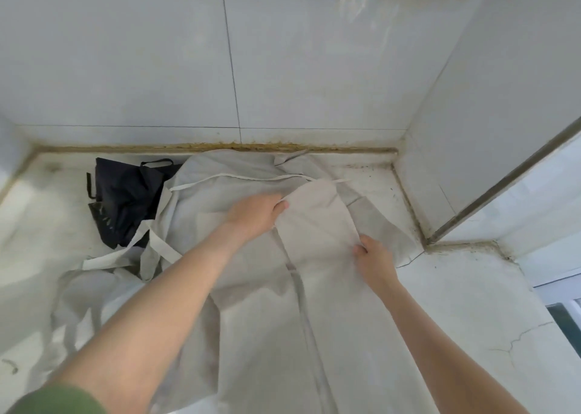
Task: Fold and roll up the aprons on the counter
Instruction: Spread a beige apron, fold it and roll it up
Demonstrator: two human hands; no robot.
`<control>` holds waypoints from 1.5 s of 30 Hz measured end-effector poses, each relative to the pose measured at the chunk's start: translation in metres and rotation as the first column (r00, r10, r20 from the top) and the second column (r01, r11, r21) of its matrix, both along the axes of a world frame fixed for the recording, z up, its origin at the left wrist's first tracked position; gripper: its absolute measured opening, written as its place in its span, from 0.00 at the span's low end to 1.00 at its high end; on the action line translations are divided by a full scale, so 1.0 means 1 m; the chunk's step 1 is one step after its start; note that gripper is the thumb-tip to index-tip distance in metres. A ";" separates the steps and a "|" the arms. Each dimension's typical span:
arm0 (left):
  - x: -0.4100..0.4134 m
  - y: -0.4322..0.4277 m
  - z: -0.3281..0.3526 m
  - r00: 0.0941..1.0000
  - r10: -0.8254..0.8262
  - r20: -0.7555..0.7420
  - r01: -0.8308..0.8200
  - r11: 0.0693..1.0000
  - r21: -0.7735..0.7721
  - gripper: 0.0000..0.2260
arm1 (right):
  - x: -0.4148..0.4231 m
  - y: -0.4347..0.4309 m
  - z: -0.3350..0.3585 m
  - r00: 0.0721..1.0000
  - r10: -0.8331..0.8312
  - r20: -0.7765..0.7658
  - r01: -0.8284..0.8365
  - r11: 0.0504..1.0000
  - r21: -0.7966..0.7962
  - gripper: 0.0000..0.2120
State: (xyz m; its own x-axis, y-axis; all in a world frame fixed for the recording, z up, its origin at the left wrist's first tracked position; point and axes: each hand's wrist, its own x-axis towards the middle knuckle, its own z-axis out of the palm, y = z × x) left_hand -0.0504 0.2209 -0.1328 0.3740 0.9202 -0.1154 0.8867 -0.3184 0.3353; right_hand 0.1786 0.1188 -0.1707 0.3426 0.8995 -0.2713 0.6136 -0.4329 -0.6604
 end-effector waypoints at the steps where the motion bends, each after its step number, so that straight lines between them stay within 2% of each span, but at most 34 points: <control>1: -0.010 -0.006 0.001 0.998 0.047 0.046 -0.048 0.999 0.011 0.18 | -0.003 0.009 0.008 0.999 0.021 0.045 -0.021 1.000 0.018 0.07; 3: -0.034 -0.015 0.001 0.979 0.158 0.127 -0.162 0.987 0.022 0.18 | -0.019 0.032 0.022 0.990 0.076 0.116 -0.085 0.993 0.077 0.07; 5: -0.057 -0.024 -0.001 0.942 0.285 0.179 -0.292 0.956 0.017 0.18 | -0.045 0.050 0.031 0.956 0.110 0.272 -0.149 0.981 0.127 0.07; 7: -0.080 -0.031 -0.002 0.884 0.422 0.203 -0.432 0.902 0.007 0.17 | -0.076 0.057 0.038 0.895 0.124 0.429 -0.228 0.953 0.201 0.15; 8: -0.089 -0.034 -0.003 0.857 0.475 0.199 -0.487 0.873 0.014 0.17 | -0.091 0.056 0.041 0.879 0.144 0.454 -0.279 0.929 0.245 0.18; 10: -0.117 -0.043 -0.003 0.811 0.551 0.197 -0.567 0.823 0.032 0.16 | -0.130 0.043 0.044 0.855 0.268 0.444 -0.405 0.881 0.247 0.21; 13: -0.152 -0.057 0.003 0.746 0.647 0.158 -0.659 0.751 0.040 0.16 | -0.179 0.005 0.026 0.800 0.470 0.374 -0.544 0.830 0.122 0.27; 17: -0.186 -0.074 0.013 0.708 0.705 -0.029 -0.698 0.706 0.117 0.15 | -0.203 -0.036 -0.002 0.775 0.541 0.326 -0.573 0.820 0.002 0.34; 19: -0.197 -0.083 0.013 0.715 0.682 -0.157 -0.643 0.729 0.236 0.11 | -0.197 -0.039 -0.008 0.786 0.519 0.337 -0.543 0.840 -0.028 0.34; 21: -0.197 -0.090 0.007 0.744 0.624 -0.241 -0.534 0.771 0.346 0.16 | -0.186 -0.038 -0.008 0.783 0.481 0.395 -0.512 0.859 -0.032 0.32; 22: -0.192 -0.092 0.001 0.798 0.553 -0.240 -0.445 0.809 0.383 0.19 | -0.178 -0.039 -0.006 0.778 0.471 0.415 -0.499 0.865 -0.047 0.32; 24: -0.169 -0.098 -0.009 0.944 0.273 -0.188 -0.163 0.876 0.454 0.18 | -0.160 -0.041 -0.005 0.775 0.459 0.434 -0.467 0.879 -0.095 0.33; 26: -0.138 -0.105 -0.015 0.983 -0.081 -0.163 0.139 0.912 0.386 0.18 | -0.139 -0.044 -0.002 0.791 0.433 0.432 -0.417 0.898 -0.138 0.30; 27: -0.124 -0.109 -0.014 0.967 -0.187 -0.171 0.229 0.933 0.277 0.19 | -0.129 -0.045 -0.002 0.798 0.432 0.420 -0.402 0.901 -0.163 0.27; 29: -0.098 -0.113 -0.017 0.929 -0.295 -0.224 0.318 0.945 0.072 0.22 | -0.106 -0.050 0.002 0.808 0.467 0.360 -0.389 0.881 -0.268 0.19; 31: -0.081 -0.113 -0.019 0.899 -0.331 -0.288 0.348 0.937 0.012 0.26 | -0.083 -0.056 0.008 0.833 0.502 0.230 -0.382 0.825 -0.417 0.11; 33: -0.067 -0.114 -0.021 0.875 -0.367 -0.315 0.382 0.924 -0.015 0.28 | -0.064 -0.063 0.019 0.850 0.517 0.100 -0.393 0.750 -0.532 0.08; 36: -0.050 -0.113 -0.025 0.824 -0.403 -0.398 0.407 0.910 -0.081 0.31 | -0.047 -0.072 0.036 0.855 0.516 -0.057 -0.429 0.640 -0.638 0.07; 39: -0.042 -0.111 -0.033 0.812 -0.396 -0.428 0.369 0.917 -0.148 0.33 | -0.035 -0.083 0.040 0.881 0.447 -0.157 -0.423 0.590 -0.688 0.01; 42: -0.047 -0.114 -0.043 0.832 -0.355 -0.427 0.292 0.934 -0.208 0.33 | -0.027 -0.088 0.035 0.887 0.439 -0.143 -0.404 0.589 -0.700 0.05; 45: -0.053 -0.120 -0.049 0.861 -0.284 -0.422 0.209 0.954 -0.215 0.33 | -0.023 -0.079 0.036 0.885 0.466 0.013 -0.348 0.679 -0.646 0.05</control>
State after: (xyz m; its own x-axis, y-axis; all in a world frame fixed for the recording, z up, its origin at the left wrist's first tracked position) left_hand -0.1031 0.1008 -0.1822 0.4613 0.7605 -0.4571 0.8523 -0.5229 -0.0100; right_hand 0.1560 0.0395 -0.1348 0.0739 0.6163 -0.7841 0.8982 -0.3828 -0.2162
